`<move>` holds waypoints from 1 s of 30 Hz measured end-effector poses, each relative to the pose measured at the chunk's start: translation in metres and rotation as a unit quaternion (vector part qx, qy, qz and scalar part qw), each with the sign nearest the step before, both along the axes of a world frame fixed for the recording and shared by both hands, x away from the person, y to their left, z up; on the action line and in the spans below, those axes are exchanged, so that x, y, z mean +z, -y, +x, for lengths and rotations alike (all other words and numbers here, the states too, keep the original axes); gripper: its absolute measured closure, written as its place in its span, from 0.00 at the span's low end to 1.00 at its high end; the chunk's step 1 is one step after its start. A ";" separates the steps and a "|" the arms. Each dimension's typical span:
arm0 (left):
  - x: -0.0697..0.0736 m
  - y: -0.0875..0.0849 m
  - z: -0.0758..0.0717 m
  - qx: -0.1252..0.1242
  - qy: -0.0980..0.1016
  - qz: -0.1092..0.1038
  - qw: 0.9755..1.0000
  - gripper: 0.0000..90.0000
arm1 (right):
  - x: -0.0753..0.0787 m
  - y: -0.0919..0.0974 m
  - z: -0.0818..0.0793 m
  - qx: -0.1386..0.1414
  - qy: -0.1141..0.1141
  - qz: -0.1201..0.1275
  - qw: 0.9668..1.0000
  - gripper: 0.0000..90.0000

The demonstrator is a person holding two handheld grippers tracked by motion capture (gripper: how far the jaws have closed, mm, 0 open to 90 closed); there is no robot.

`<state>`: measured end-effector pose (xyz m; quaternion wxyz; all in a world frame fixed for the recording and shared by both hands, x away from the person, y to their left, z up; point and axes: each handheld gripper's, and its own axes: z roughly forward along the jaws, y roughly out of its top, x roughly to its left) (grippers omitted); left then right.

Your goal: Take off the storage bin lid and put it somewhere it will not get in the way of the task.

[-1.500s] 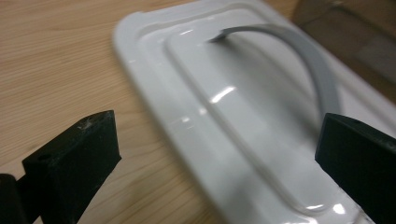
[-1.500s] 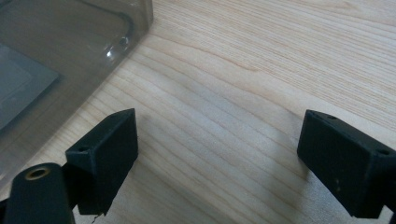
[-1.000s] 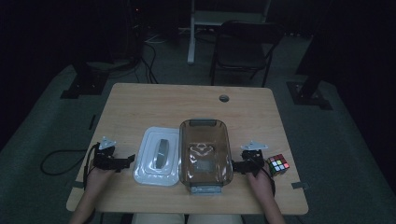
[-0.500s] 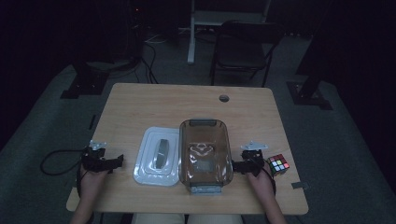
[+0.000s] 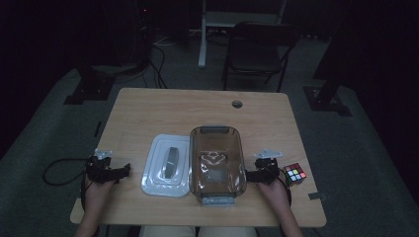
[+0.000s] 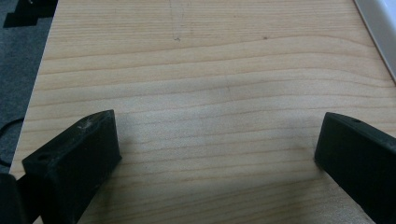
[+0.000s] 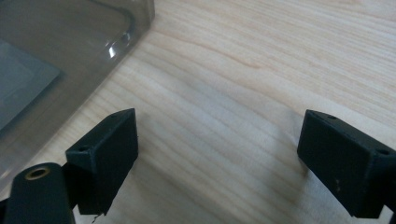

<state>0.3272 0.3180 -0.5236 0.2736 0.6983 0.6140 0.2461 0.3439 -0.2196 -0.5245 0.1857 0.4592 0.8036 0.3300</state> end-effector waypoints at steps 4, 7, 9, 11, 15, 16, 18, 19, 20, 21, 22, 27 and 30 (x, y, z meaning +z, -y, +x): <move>0.000 0.001 0.000 0.013 0.001 0.000 1.000 0.01 | 0.003 -0.002 -0.002 0.006 -0.017 -0.008 1.000 0.13; 0.000 0.002 -0.001 0.014 0.001 0.000 1.000 0.01 | 0.007 -0.001 -0.004 0.011 -0.022 0.007 1.000 0.14; 0.000 0.002 -0.001 0.014 0.001 0.001 1.000 0.01 | 0.012 0.000 -0.006 0.011 -0.013 0.003 1.000 0.14; 0.000 0.002 -0.001 0.014 0.001 0.001 1.000 0.01 | 0.015 0.001 -0.008 0.011 -0.009 0.005 1.000 0.14; 0.000 0.002 -0.001 0.014 0.001 0.000 1.000 0.01 | 0.033 0.010 -0.015 -0.003 0.022 0.013 1.000 0.14; 0.000 0.002 -0.001 0.014 0.001 0.000 1.000 0.01 | 0.036 0.013 -0.017 -0.005 0.026 0.016 1.000 0.14; 0.000 0.002 -0.001 0.014 0.001 0.000 1.000 0.01 | 0.042 0.019 -0.020 -0.009 0.031 0.022 0.999 0.14; 0.000 0.002 -0.001 0.014 0.001 0.000 1.000 0.01 | 0.045 0.022 -0.022 -0.011 0.035 0.023 0.999 0.14; 0.000 0.002 -0.001 0.014 0.001 0.000 1.000 0.01 | 0.047 0.025 -0.024 -0.014 0.039 0.023 0.999 0.14; 0.000 0.002 -0.001 0.014 0.001 0.000 1.000 0.01 | 0.050 0.028 -0.025 -0.016 0.041 0.025 0.999 0.14; 0.000 0.002 -0.001 0.014 0.001 0.000 1.000 0.01 | 0.053 0.032 -0.027 -0.019 0.045 0.027 0.998 0.14; 0.000 0.002 -0.001 0.014 0.001 0.000 1.000 0.01 | 0.061 0.050 -0.032 -0.037 0.063 0.028 0.997 0.14; 0.000 0.002 -0.001 0.014 0.001 0.001 1.000 0.01 | 0.065 0.061 -0.035 -0.048 0.065 0.036 0.996 0.14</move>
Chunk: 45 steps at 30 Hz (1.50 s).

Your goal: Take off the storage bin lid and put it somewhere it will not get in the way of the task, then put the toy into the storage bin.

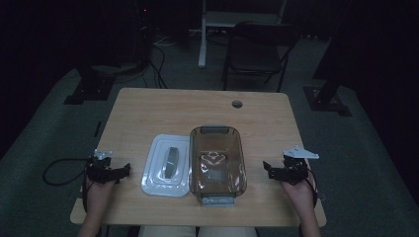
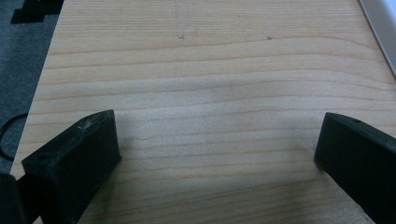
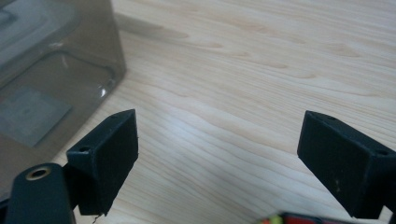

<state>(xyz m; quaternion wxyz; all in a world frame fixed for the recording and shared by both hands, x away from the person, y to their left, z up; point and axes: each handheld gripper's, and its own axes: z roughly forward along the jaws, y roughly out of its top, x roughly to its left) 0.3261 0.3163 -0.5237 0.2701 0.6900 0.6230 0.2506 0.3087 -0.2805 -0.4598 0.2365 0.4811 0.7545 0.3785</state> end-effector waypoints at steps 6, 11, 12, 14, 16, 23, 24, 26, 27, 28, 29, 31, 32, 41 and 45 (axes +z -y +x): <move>0.000 0.000 0.000 -0.001 -0.001 0.000 1.000 0.01 | 0.004 0.021 -0.011 -0.018 0.003 -0.004 1.000 0.14; 0.000 0.000 0.000 -0.001 0.000 -0.001 1.000 0.01 | 0.002 0.040 -0.020 -0.039 0.002 -0.001 0.999 0.14; 0.000 0.000 0.000 -0.001 0.000 -0.001 1.000 0.01 | 0.002 0.044 -0.021 -0.040 -0.001 0.001 0.999 0.14; 0.000 0.000 0.000 -0.002 0.000 -0.001 1.000 0.01 | 0.001 0.049 -0.023 -0.046 -0.001 -0.001 0.999 0.14; 0.000 0.001 0.000 -0.004 -0.001 -0.001 1.000 0.01 | 0.000 0.054 -0.024 -0.048 -0.003 0.001 0.999 0.14; 0.000 0.001 0.000 -0.005 -0.001 -0.001 1.000 0.01 | -0.011 0.066 -0.027 -0.067 -0.017 -0.001 0.998 0.14; 0.000 0.001 0.000 -0.005 -0.001 0.000 1.000 0.01 | -0.013 0.068 -0.028 -0.067 -0.020 0.006 0.998 0.14; 0.000 0.001 0.000 -0.006 -0.001 0.000 1.000 0.01 | -0.017 0.068 -0.028 -0.069 -0.026 0.009 0.997 0.14; 0.000 0.001 0.000 -0.006 -0.001 0.000 1.000 0.01 | -0.020 0.068 -0.029 -0.067 -0.030 0.008 0.997 0.14; 0.000 0.001 0.000 -0.006 -0.001 0.000 1.000 0.01 | -0.021 0.068 -0.029 -0.066 -0.033 0.013 0.997 0.14; 0.000 0.001 0.000 -0.006 -0.001 -0.001 1.000 0.01 | -0.022 0.068 -0.030 -0.065 -0.034 0.016 0.997 0.14; 0.000 0.001 0.000 -0.006 -0.001 0.000 1.000 0.01 | -0.026 0.066 -0.031 -0.064 -0.037 0.015 0.997 0.14; 0.000 0.001 0.000 -0.006 -0.001 0.000 1.000 0.01 | -0.029 0.065 -0.031 -0.064 -0.040 0.012 0.997 0.14; 0.000 0.000 0.001 -0.016 -0.002 0.000 1.000 0.01 | -0.049 0.063 -0.031 -0.072 -0.057 0.007 0.996 0.20; 0.000 0.000 0.001 -0.017 -0.001 0.000 1.000 0.01 | -0.054 0.064 -0.031 -0.074 -0.063 0.005 0.995 0.25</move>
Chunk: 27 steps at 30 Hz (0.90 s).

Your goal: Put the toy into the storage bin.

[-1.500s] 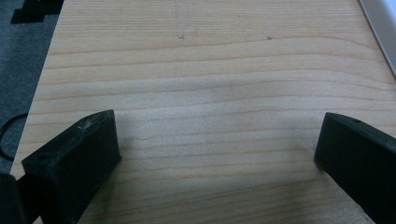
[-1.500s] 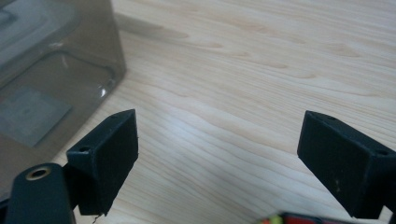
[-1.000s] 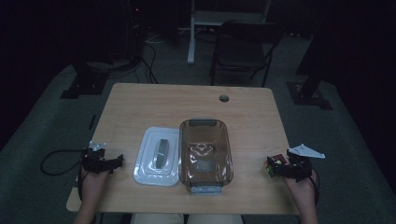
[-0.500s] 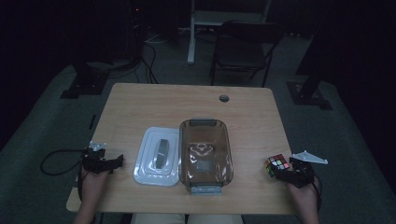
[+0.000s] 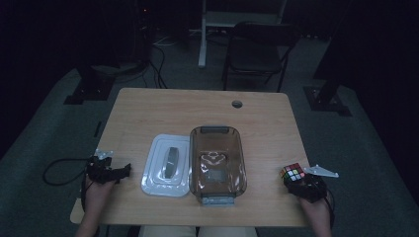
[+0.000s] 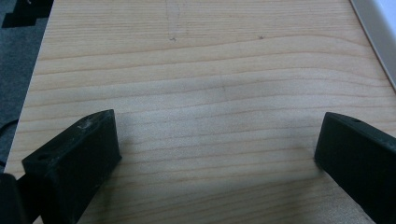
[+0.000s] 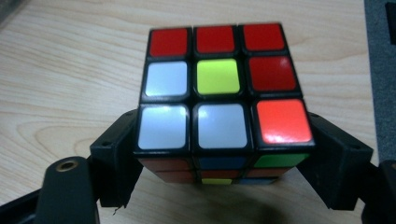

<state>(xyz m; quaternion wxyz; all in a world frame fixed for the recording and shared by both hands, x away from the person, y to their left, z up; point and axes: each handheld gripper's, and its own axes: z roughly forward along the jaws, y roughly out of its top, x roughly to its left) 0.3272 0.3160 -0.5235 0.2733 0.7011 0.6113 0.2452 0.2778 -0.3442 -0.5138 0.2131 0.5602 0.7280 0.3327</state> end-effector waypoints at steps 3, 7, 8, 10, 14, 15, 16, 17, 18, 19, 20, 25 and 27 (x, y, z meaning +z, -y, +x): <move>0.000 0.000 0.001 -0.002 0.000 0.000 1.000 0.01 | -0.004 0.000 0.001 -0.002 -0.005 0.004 1.000 0.29; 0.000 0.001 0.001 -0.002 0.001 -0.001 1.000 0.01 | -0.006 0.000 0.002 0.001 -0.011 0.004 1.000 0.36; 0.000 0.000 0.001 -0.004 0.001 0.000 1.000 0.01 | -0.005 -0.001 0.002 0.001 -0.013 0.000 1.000 0.37; 0.000 0.000 0.002 -0.006 0.001 0.000 1.000 0.01 | -0.003 -0.002 0.003 0.004 -0.013 -0.009 1.000 0.37; 0.000 0.000 0.002 -0.010 0.001 0.000 1.000 0.01 | -0.001 -0.003 0.004 0.009 -0.014 -0.005 1.000 0.38; 0.000 0.000 0.002 -0.010 0.001 0.000 1.000 0.01 | -0.001 -0.003 0.004 0.009 -0.014 -0.005 1.000 0.38; 0.000 0.000 0.002 -0.010 0.001 0.000 1.000 0.01 | 0.000 -0.004 0.004 0.011 -0.014 -0.007 1.000 0.38; 0.000 0.000 0.002 -0.010 0.001 0.000 1.000 0.01 | 0.004 -0.005 0.005 0.016 -0.011 -0.007 1.000 0.38; 0.000 0.000 0.002 -0.010 0.001 0.000 1.000 0.01 | 0.005 -0.005 0.005 0.018 -0.010 -0.008 1.000 0.38; 0.000 0.000 0.002 -0.010 0.001 -0.001 1.000 0.01 | 0.007 -0.006 0.006 0.021 -0.010 -0.008 1.000 0.38; 0.000 0.000 0.002 -0.010 0.001 0.000 1.000 0.01 | 0.010 -0.006 0.006 0.023 -0.007 -0.009 1.000 0.38; 0.000 0.000 0.002 -0.010 0.001 0.000 1.000 0.01 | 0.019 -0.009 0.007 0.033 0.002 -0.008 0.999 0.38; 0.000 0.000 0.002 -0.010 0.001 0.000 1.000 0.01 | 0.028 -0.012 0.008 0.042 0.012 -0.006 0.999 0.38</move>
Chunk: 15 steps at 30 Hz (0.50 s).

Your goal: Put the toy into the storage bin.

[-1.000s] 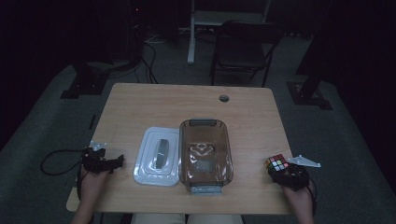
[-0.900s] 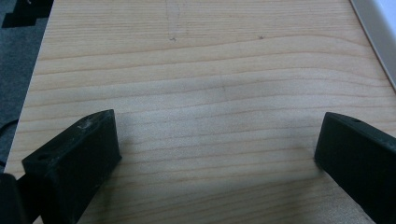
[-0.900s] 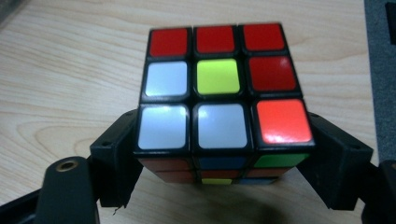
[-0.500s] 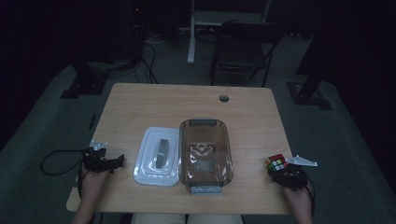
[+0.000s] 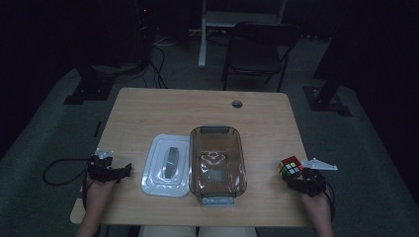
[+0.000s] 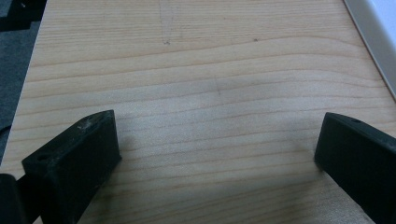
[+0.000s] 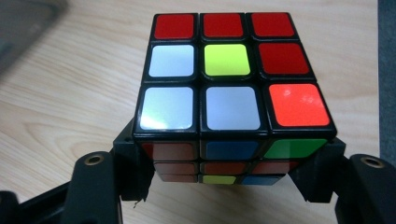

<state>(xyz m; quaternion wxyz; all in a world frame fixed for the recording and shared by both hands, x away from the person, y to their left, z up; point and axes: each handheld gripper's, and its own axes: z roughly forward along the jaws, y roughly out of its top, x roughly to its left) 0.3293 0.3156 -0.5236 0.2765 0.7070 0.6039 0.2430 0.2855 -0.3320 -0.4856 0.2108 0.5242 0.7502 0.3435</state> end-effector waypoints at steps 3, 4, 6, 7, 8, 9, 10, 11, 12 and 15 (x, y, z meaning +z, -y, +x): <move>0.000 0.000 0.000 0.000 0.000 0.000 1.000 0.01 | 0.010 -0.004 0.000 0.012 0.008 0.000 1.000 0.38; 0.000 0.000 0.000 0.000 0.000 0.000 1.000 0.01 | 0.013 -0.005 0.000 0.016 0.010 0.000 1.000 0.38; 0.000 0.000 0.000 0.000 0.000 -0.001 1.000 0.01 | 0.016 -0.006 0.000 0.019 0.012 0.003 1.000 0.38; 0.000 0.000 0.000 0.000 0.000 0.000 1.000 0.01 | 0.020 -0.008 0.001 0.025 0.015 0.006 1.000 0.38; 0.000 0.000 0.000 0.000 0.000 0.000 1.000 0.01 | 0.025 -0.010 0.001 0.032 0.018 0.006 0.999 0.38; 0.000 0.000 0.000 0.000 0.000 0.000 1.000 0.01 | 0.028 -0.011 0.001 0.037 0.020 0.006 0.999 0.38; 0.000 0.000 0.000 0.000 0.000 0.000 1.000 0.01 | 0.031 -0.013 0.001 0.040 0.022 0.008 0.999 0.38; 0.000 0.000 0.000 0.000 0.000 0.000 1.000 0.01 | 0.035 -0.014 0.001 0.044 0.023 0.011 0.999 0.38; 0.000 0.000 0.000 0.000 0.000 0.000 1.000 0.01 | 0.038 -0.015 0.001 0.047 0.025 0.011 0.999 0.38; 0.000 0.000 0.000 0.000 0.000 0.000 1.000 0.01 | 0.046 -0.019 0.001 0.059 0.033 0.013 0.998 0.38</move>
